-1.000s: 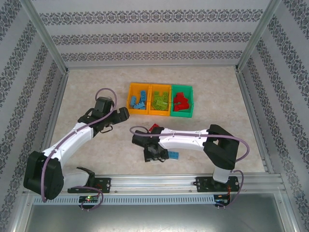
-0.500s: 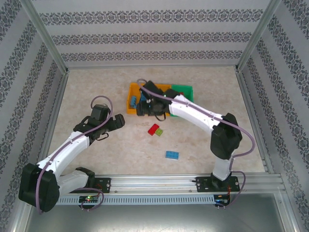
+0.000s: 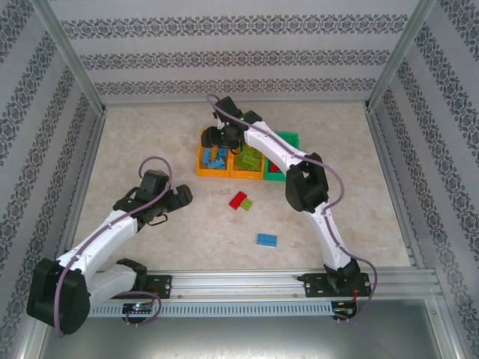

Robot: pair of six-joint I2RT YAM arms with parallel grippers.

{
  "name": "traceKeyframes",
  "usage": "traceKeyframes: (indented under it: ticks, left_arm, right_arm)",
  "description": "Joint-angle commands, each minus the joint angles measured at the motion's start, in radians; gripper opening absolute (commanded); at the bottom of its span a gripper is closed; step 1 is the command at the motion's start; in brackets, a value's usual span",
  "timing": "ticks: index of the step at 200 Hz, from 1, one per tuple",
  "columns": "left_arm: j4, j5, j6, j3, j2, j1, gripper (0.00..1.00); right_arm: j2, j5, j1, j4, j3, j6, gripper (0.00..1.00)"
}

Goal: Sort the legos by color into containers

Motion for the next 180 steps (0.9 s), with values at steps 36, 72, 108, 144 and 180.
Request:
traceKeyframes:
  ticks: [36, 72, 108, 144, 180]
  left_arm:
    - [-0.046, 0.004, -0.039, -0.002, -0.040, 0.003, 1.00]
    - [-0.049, 0.006, -0.038, 0.011, -0.044, -0.018, 1.00]
    - [-0.053, -0.026, -0.037, 0.028, -0.039, -0.065, 1.00]
    - [-0.053, -0.049, -0.055, 0.024, -0.034, -0.096, 1.00]
    - [-0.038, -0.059, -0.047, 0.049, -0.014, -0.130, 1.00]
  right_arm:
    - [0.051, -0.069, -0.030, -0.026, 0.071, 0.015, 0.77]
    - [-0.005, -0.089, -0.025, 0.020, 0.026, -0.007, 0.95]
    - [-0.102, -0.103, -0.009, 0.054, -0.031, -0.066, 0.98]
    - [-0.276, -0.100, -0.006, 0.115, -0.199, -0.132, 0.98]
    - [-0.488, -0.077, -0.004, 0.106, -0.479, -0.288, 0.98]
